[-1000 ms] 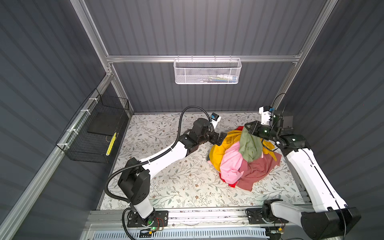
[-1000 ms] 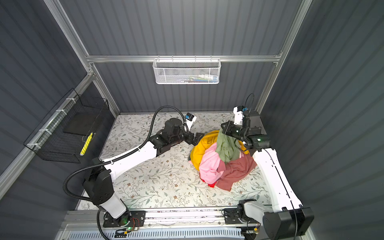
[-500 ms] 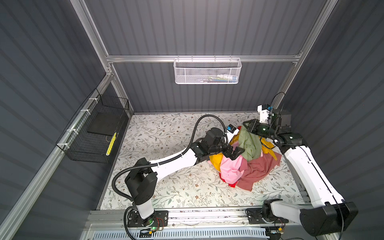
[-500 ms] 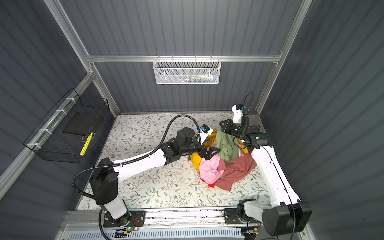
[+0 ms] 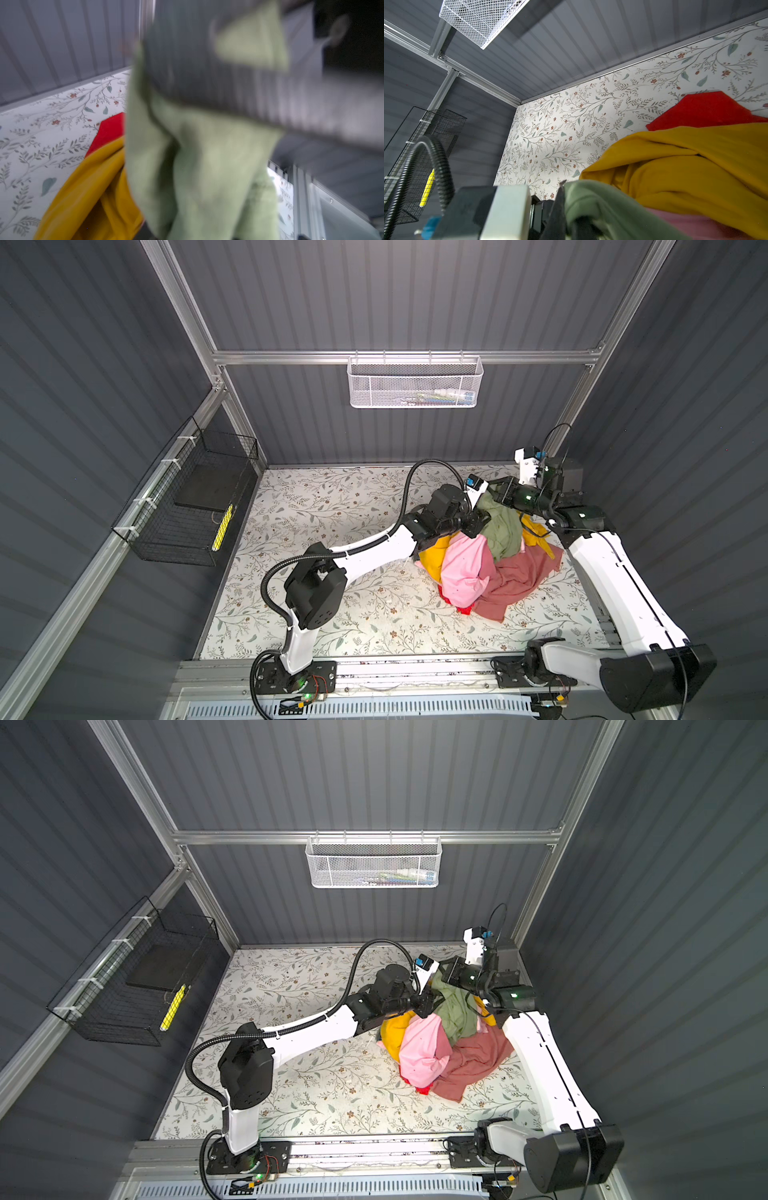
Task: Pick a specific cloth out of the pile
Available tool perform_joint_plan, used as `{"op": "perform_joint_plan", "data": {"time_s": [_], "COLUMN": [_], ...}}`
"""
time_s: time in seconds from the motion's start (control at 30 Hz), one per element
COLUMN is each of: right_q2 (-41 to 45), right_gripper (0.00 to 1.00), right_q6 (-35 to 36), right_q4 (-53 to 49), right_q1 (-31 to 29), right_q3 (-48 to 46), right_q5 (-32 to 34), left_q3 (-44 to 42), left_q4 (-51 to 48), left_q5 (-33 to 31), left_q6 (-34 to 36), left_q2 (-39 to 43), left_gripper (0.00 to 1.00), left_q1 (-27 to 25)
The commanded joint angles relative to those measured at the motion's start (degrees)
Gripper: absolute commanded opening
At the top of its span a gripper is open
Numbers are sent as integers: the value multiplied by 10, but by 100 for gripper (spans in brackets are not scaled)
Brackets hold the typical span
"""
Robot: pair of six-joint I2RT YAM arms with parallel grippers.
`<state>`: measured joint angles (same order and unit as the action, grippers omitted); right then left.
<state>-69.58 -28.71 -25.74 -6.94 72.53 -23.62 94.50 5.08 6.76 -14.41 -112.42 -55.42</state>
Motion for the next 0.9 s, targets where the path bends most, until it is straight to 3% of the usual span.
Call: {"op": "perform_joint_plan", "data": {"time_s": [0.0, 0.03, 0.13, 0.2, 0.3, 0.53, 0.8, 0.87], "right_q2": [16, 22, 50, 77, 93, 142, 136, 128], "right_gripper": [22, 31, 38, 56, 66, 67, 41, 40], "right_q6": [18, 20, 25, 20, 27, 31, -13, -18], "right_q4": [-32, -38, -39, -42, -59, -56, 9, 17], "right_q1": [15, 19, 39, 59, 76, 79, 89, 96], "right_q3": [13, 9, -18, -38, -58, -124, -219, -231], "right_q5": [11, 20, 38, 38, 38, 96, 62, 68], "left_q3": [28, 29, 21, 15, 16, 44, 61, 75], "left_q4": [-17, -19, -20, -18, -19, -53, -97, -120], "left_q5": [-57, -65, -72, -69, -67, -68, -82, -97], "left_q6": [24, 26, 6, -11, -19, -17, 10, 27], "left_q2": [18, 20, 32, 38, 44, 45, 66, 73], "left_gripper": [5, 0, 0, 0, 0, 0, 0, 0], "left_q1": [5, 9, 26, 40, 52, 78, 89, 91]}}
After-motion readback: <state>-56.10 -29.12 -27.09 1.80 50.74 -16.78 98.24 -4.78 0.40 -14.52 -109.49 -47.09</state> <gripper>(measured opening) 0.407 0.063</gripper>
